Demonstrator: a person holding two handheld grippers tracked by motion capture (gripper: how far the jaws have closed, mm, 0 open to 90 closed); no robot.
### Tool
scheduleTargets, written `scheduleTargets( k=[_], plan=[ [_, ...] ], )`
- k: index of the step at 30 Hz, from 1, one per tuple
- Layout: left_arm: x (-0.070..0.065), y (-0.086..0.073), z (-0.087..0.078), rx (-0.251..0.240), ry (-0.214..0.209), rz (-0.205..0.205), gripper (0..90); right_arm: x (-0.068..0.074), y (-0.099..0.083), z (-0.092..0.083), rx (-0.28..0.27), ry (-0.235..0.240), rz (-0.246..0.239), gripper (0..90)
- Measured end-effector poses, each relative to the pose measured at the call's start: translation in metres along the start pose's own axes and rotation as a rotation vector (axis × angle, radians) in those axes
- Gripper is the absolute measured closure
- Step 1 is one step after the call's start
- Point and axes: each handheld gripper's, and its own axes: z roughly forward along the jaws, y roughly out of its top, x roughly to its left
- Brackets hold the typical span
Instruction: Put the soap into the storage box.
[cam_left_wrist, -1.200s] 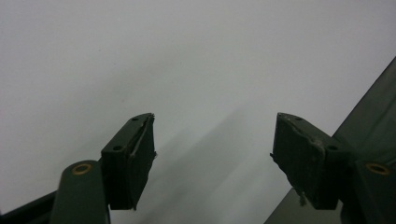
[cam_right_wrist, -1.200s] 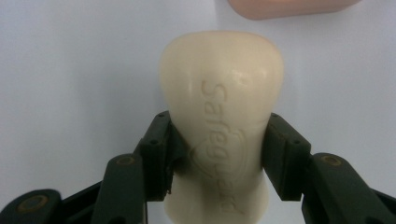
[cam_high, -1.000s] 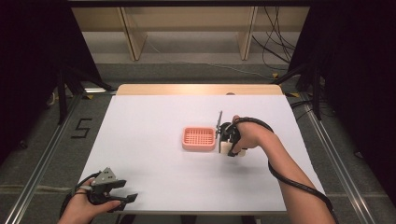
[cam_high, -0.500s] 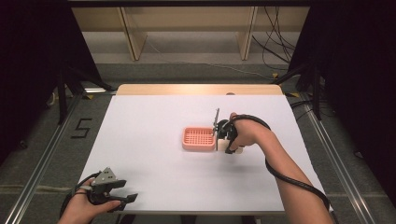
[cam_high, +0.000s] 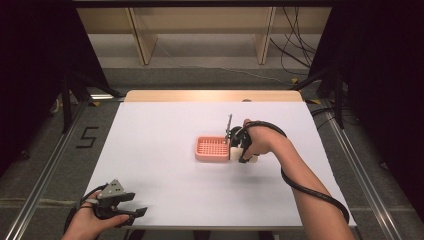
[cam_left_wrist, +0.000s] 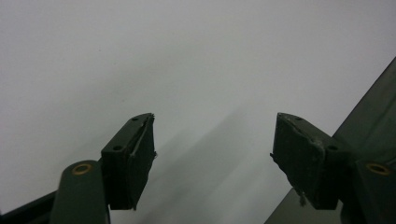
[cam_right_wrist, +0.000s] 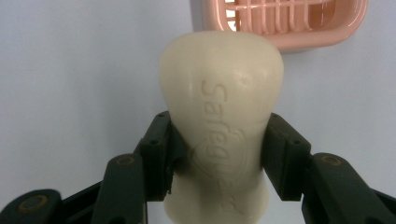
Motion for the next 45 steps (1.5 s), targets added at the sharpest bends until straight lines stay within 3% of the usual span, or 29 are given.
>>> scheduleTargets(
  k=[8,9,12,13,14,17,19,22,25,27,28,30,32,33,34,36,37,38,40,42,43,45],
  plan=[
    [0.0,0.0,-0.001,0.001,0.0,0.003,29.1,-0.001,0.004,0.0,-0.002,-0.003,-0.006,50.7],
    [0.0,0.0,0.0,-0.002,0.0,0.0,29.2,-0.003,0.004,0.0,-0.008,-0.004,-0.026,50.7],
    [0.001,0.0,-0.001,0.008,0.008,0.012,29.2,-0.003,0.006,-0.001,-0.004,0.001,-0.014,50.7],
    [0.001,0.0,-0.001,0.008,0.009,0.012,29.2,-0.001,0.005,-0.002,0.019,-0.001,0.017,50.7],
    [0.001,0.0,-0.001,0.009,0.01,0.013,29.2,-0.003,0.005,-0.002,0.012,-0.016,-0.018,50.7],
    [0.001,0.0,-0.001,0.008,0.01,0.013,29.1,-0.002,0.008,-0.003,0.005,0.005,0.008,50.6],
    [0.001,0.0,-0.001,0.008,0.01,0.013,29.2,-0.004,0.009,-0.002,-0.009,-0.005,-0.026,50.7],
    [0.001,0.0,-0.001,0.008,0.01,0.015,29.2,-0.004,0.009,-0.002,0.005,0.004,0.002,50.7],
    [0.001,0.0,-0.001,0.008,0.009,0.013,29.1,-0.006,0.01,-0.003,0.011,-0.022,-0.039,50.7],
    [0.001,0.0,-0.001,0.007,0.009,0.013,29.2,-0.003,0.011,-0.004,0.01,-0.004,0.015,50.7],
    [0.001,0.0,-0.001,0.007,0.01,0.013,29.1,-0.005,0.011,-0.003,-0.001,-0.006,-0.01,50.7],
    [0.001,0.0,-0.001,0.011,0.016,0.015,29.2,-0.002,0.012,-0.004,0.012,-0.002,0.026,50.6],
    [0.001,0.0,-0.001,0.008,0.021,0.012,29.2,-0.002,0.013,-0.005,0.018,-0.005,0.029,50.6],
    [0.001,0.0,-0.001,0.008,0.022,0.014,29.1,-0.005,0.013,-0.004,0.002,-0.009,-0.013,50.6],
    [0.002,0.0,-0.002,0.016,0.01,0.014,29.2,-0.006,0.014,-0.004,-0.007,-0.007,-0.025,50.7],
    [0.001,0.0,-0.001,0.007,0.009,0.013,29.2,-0.005,0.014,-0.004,-0.008,0.0,-0.006,50.7],
    [0.001,0.0,-0.001,0.008,0.01,0.015,29.2,-0.003,0.013,-0.003,-0.012,0.015,0.036,50.7],
    [0.002,0.0,-0.001,0.006,0.01,0.015,29.2,-0.003,0.015,-0.006,0.017,-0.005,0.03,50.7],
    [0.001,0.0,-0.002,0.01,0.017,0.015,29.2,-0.007,0.015,-0.004,-0.013,-0.017,-0.025,50.7],
    [0.001,0.0,-0.001,0.009,0.017,0.012,29.1,-0.008,0.015,-0.004,-0.014,-0.02,-0.037,50.7],
    [0.001,0.0,-0.001,0.009,0.017,0.013,29.2,-0.005,0.016,-0.006,0.014,-0.007,0.014,50.7],
    [0.001,0.0,-0.001,0.009,0.016,0.015,29.2,-0.009,0.017,-0.005,-0.018,-0.022,-0.035,50.7]
  ],
)
